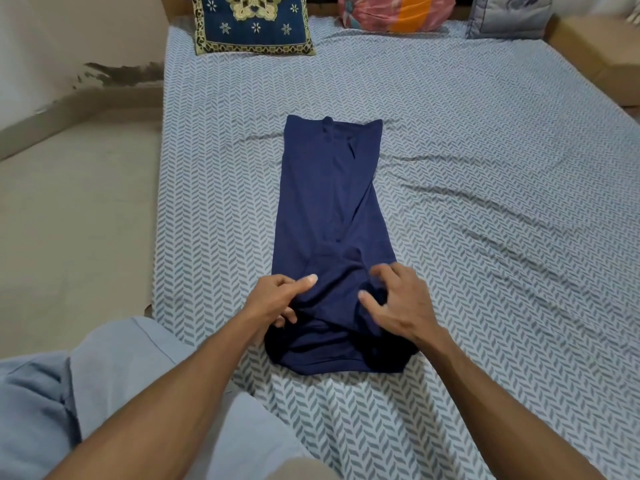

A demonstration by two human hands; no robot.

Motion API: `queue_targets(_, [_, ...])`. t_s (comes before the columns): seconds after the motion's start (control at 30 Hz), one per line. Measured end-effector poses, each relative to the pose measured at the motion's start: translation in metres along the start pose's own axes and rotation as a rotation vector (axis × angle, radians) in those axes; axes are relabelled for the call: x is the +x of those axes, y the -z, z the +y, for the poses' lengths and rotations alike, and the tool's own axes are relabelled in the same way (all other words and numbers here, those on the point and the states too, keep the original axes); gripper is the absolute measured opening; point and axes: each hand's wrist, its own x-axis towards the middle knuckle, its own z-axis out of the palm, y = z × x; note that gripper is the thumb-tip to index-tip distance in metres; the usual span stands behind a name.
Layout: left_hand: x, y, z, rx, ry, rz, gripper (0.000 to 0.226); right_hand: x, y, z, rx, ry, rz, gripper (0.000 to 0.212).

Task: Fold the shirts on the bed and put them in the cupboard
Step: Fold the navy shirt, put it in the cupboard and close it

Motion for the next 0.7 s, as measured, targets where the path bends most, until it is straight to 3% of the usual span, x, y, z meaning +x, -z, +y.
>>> queue_targets(0.07, [0.005,-0.004,0.001,0.042,-0.06,0.064,0.033,0.035,-0.006,-0.019,0.094,0.003,0.012,0.037])
queue_targets(0.13, [0.003,-0.006,-0.002,0.081,-0.139,0.091,0.024,0.068,-0.01,-0.04,0.171,-0.005,-0.083,0.035])
queue_targets(0.23, [-0.009,-0.003,-0.004,0.08,-0.258,0.057,0.02,0.109,-0.01,-0.067,0.03,-0.013,-0.309,0.035])
queue_targets(0.3, [-0.015,-0.001,-0.005,0.058,-0.298,0.056,0.02,0.118,-0.011,-0.076,-0.063,-0.014,-0.35,0.017])
queue_targets(0.43, [-0.018,0.012,-0.005,0.087,-0.292,0.043,0.024,0.117,-0.013,-0.086,0.105,0.047,-0.161,0.01])
queue_targets(0.57, [-0.013,0.021,-0.016,0.187,-0.198,0.029,0.021,0.104,-0.026,-0.076,0.293,0.152,-0.126,0.006])
queue_targets(0.7, [-0.004,0.022,-0.013,0.437,-0.201,0.17,0.044,0.103,-0.034,-0.054,0.269,-0.039,0.041,0.025])
